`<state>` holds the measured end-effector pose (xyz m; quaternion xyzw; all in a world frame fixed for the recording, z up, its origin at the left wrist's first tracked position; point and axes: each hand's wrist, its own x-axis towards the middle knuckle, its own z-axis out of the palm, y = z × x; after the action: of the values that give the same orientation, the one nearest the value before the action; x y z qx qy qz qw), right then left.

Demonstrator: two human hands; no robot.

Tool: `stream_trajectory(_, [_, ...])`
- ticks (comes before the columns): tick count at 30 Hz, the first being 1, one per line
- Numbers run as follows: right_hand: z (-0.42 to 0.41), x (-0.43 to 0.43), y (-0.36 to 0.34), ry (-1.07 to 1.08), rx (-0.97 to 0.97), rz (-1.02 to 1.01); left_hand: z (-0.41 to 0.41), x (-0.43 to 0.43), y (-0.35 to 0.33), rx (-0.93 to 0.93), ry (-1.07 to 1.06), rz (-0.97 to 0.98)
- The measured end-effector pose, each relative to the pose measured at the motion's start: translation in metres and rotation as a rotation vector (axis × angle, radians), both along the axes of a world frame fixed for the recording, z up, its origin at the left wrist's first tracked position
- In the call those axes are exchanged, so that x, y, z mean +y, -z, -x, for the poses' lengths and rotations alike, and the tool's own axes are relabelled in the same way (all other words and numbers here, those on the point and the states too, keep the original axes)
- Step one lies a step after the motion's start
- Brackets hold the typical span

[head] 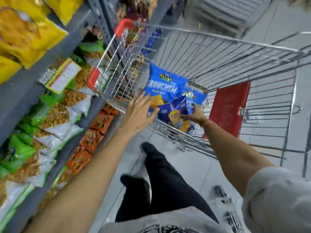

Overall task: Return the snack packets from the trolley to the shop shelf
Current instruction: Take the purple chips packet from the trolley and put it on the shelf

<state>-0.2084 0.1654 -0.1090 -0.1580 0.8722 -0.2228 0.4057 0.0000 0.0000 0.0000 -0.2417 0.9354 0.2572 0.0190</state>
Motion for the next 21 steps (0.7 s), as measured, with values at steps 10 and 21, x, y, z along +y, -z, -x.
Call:
stream_trajectory(10, [0.002,-0.017,0.041,-0.119,0.014,-0.061,0.005,0.002,0.024,0.247,-0.075,0.284])
stream_trajectory(21, [0.005,-0.027,0.013,-0.149,0.004,-0.011,0.002,0.005,0.011,0.140,-0.092,0.175])
